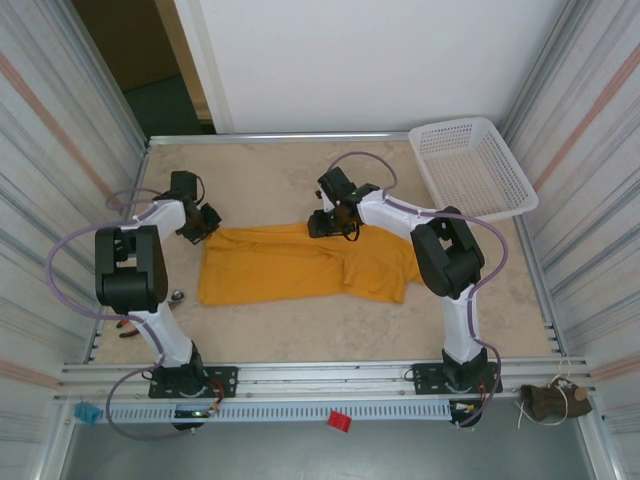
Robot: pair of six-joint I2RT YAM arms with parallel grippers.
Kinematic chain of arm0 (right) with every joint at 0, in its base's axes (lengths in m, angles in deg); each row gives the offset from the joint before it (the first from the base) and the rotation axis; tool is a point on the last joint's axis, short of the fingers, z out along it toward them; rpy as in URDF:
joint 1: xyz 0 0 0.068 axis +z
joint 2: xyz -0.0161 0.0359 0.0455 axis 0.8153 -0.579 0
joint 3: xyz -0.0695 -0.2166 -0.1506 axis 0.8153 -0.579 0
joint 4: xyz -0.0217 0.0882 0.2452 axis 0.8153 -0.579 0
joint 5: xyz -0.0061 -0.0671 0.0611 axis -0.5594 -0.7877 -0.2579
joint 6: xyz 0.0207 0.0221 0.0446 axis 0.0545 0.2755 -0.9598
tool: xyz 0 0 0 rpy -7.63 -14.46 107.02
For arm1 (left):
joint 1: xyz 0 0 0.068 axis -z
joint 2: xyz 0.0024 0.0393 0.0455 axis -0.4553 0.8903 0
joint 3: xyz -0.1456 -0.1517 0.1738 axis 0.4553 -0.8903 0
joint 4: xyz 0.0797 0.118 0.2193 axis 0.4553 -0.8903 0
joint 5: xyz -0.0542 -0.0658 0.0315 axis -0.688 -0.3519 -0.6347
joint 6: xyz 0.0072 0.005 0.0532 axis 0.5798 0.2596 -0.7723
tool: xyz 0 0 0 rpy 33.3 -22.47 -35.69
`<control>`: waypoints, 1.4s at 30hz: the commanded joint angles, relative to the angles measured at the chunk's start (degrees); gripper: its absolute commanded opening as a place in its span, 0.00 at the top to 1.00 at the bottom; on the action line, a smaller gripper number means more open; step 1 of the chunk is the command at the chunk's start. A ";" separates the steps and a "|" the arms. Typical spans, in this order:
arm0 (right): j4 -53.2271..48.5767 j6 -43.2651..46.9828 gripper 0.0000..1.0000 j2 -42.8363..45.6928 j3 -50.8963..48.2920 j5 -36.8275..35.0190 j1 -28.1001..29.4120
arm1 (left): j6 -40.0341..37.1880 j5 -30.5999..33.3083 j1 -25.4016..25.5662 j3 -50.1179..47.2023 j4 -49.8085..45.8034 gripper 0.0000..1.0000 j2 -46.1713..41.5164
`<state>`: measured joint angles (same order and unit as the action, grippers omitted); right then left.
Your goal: Fold the inside-out t-shirt
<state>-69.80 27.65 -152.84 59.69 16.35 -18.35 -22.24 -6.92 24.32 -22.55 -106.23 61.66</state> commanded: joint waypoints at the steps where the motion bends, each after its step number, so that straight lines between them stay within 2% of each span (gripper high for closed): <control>1: -0.05 2.50 0.51 -0.70 0.87 2.36 0.54 | -2.68 -1.41 0.35 0.99 2.10 1.00 -2.91; 8: 1.70 3.15 0.45 -1.47 1.40 4.06 2.47 | -4.23 -1.54 0.39 -5.75 4.85 1.00 -12.23; 13: 1.08 2.88 0.46 -4.74 4.43 3.33 3.11 | -4.18 -2.64 0.39 -9.85 8.59 1.00 -15.30; 14: 0.87 2.88 0.50 -5.32 5.18 3.02 3.21 | -4.38 -3.00 0.39 -10.01 8.98 1.00 -15.25; 16: 0.79 2.88 0.69 -6.01 5.84 2.67 3.16 | -4.69 -3.35 0.31 -10.19 9.28 1.00 -15.13; 18: 0.17 2.89 1.00 -6.20 6.36 2.65 3.09 | -4.67 -3.49 0.30 -10.70 9.39 0.92 -15.43; 19: 0.11 2.96 1.00 -5.73 6.02 2.74 2.98 | -4.67 -3.06 0.34 -10.97 9.40 0.80 -15.69; 20: 0.35 3.05 1.00 -5.04 5.31 2.74 2.94 | -4.67 -2.22 0.30 -11.34 9.27 0.63 -16.09; 21: 0.85 3.05 1.00 -4.22 4.51 2.83 2.98 | -4.79 -1.52 0.30 -11.55 9.42 0.53 -16.55; 22: 1.31 3.05 1.00 -3.39 3.70 2.90 2.98 | -5.29 -0.79 0.30 -11.51 9.36 0.46 -16.79; 24: 1.71 3.05 1.00 -2.35 2.75 3.09 2.96 | -6.51 0.58 0.29 -10.10 8.23 0.40 -16.37; 33: 1.89 2.88 1.00 -2.04 2.14 3.53 3.00 | -15.67 3.97 0.79 5.83 -6.44 0.38 -2.85; 42: 1.91 2.70 1.00 -2.17 2.81 3.40 3.02 | -18.73 -0.92 1.23 13.72 -13.69 0.37 7.51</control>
<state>-67.63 30.10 -157.28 62.34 19.60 -15.31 -38.44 -5.68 24.98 -11.25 -114.86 67.80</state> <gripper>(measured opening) 0.043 0.632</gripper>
